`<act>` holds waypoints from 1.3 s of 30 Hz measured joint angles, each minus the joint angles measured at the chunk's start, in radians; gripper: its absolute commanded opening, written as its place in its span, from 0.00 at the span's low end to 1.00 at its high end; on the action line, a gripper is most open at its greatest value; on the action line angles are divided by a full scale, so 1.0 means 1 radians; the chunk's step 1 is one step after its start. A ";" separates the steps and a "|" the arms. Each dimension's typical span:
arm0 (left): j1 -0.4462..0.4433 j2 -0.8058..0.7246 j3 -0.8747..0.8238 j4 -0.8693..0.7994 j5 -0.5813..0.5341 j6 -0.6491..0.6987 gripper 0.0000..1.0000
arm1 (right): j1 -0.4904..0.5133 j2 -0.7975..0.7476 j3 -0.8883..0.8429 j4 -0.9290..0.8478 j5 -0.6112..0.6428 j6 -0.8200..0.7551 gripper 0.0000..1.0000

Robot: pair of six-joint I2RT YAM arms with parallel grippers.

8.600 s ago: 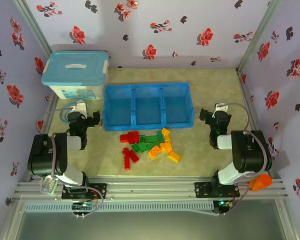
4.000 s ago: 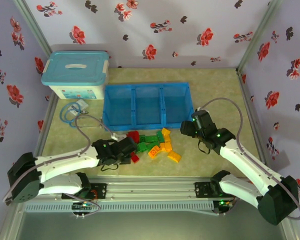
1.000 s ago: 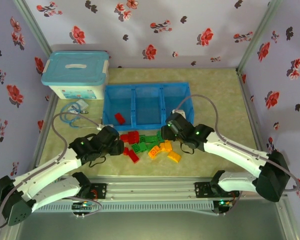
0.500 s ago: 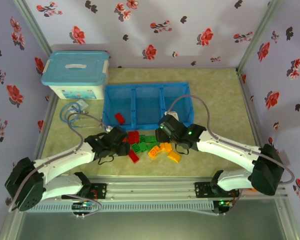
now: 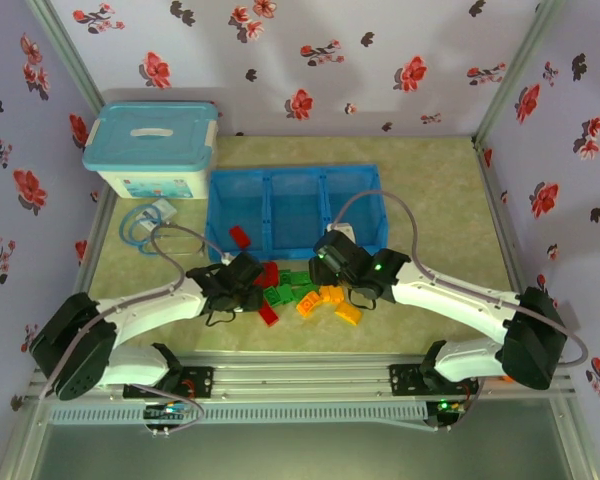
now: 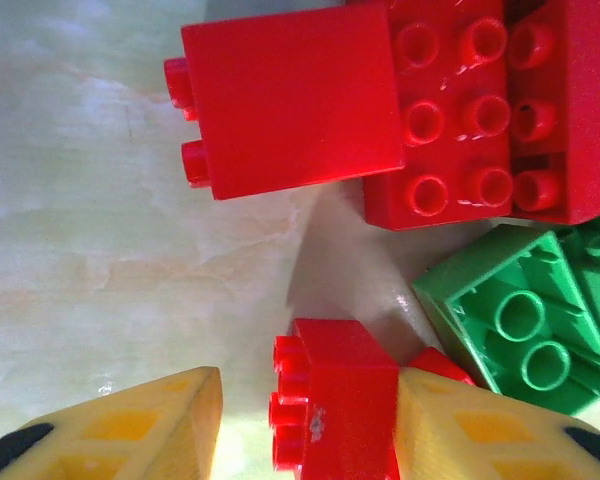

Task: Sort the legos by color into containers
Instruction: Pick up the lego from the middle-left of the table, then place the lego in the container.

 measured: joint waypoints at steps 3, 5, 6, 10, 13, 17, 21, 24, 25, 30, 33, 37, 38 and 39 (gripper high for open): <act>0.000 0.030 0.001 0.030 0.000 0.002 0.39 | 0.004 0.001 0.000 0.000 0.001 0.003 0.63; 0.000 0.056 0.001 0.031 0.001 0.010 0.34 | 0.006 0.001 0.000 0.002 0.003 0.003 0.63; 0.000 0.066 0.001 0.031 0.002 0.012 0.31 | 0.007 0.001 0.000 0.002 0.004 0.003 0.63; 0.000 0.074 0.005 0.026 0.003 0.021 0.25 | 0.008 -0.005 -0.005 0.006 0.011 0.003 0.62; 0.000 0.073 0.011 0.015 0.002 0.022 0.22 | 0.008 -0.014 -0.012 0.006 0.019 0.004 0.62; 0.000 0.060 0.019 -0.009 -0.003 0.022 0.17 | 0.008 -0.023 -0.013 0.010 0.026 0.006 0.62; 0.000 0.010 0.046 -0.060 -0.014 0.024 0.15 | 0.008 -0.024 -0.013 0.014 0.026 0.006 0.62; 0.000 -0.056 0.090 -0.110 -0.034 0.028 0.15 | 0.008 -0.024 -0.015 0.015 0.026 0.006 0.62; 0.000 -0.082 0.113 -0.129 -0.047 0.033 0.15 | 0.008 -0.025 -0.018 0.016 0.026 0.006 0.62; 0.060 -0.154 0.245 -0.177 -0.080 0.084 0.14 | 0.008 -0.031 -0.023 0.021 0.026 0.006 0.62; 0.142 -0.140 0.321 -0.177 -0.088 0.126 0.13 | 0.010 -0.035 -0.023 0.021 0.026 0.006 0.62; 0.243 -0.040 0.409 -0.156 -0.079 0.179 0.12 | 0.023 -0.042 -0.023 0.021 0.026 0.006 0.63; 0.264 -0.002 0.429 -0.148 -0.072 0.191 0.12 | 0.026 -0.045 -0.023 0.021 0.026 0.006 0.63; 0.279 0.030 0.444 -0.145 -0.069 0.202 0.11 | 0.030 -0.049 -0.023 0.020 0.026 0.006 0.63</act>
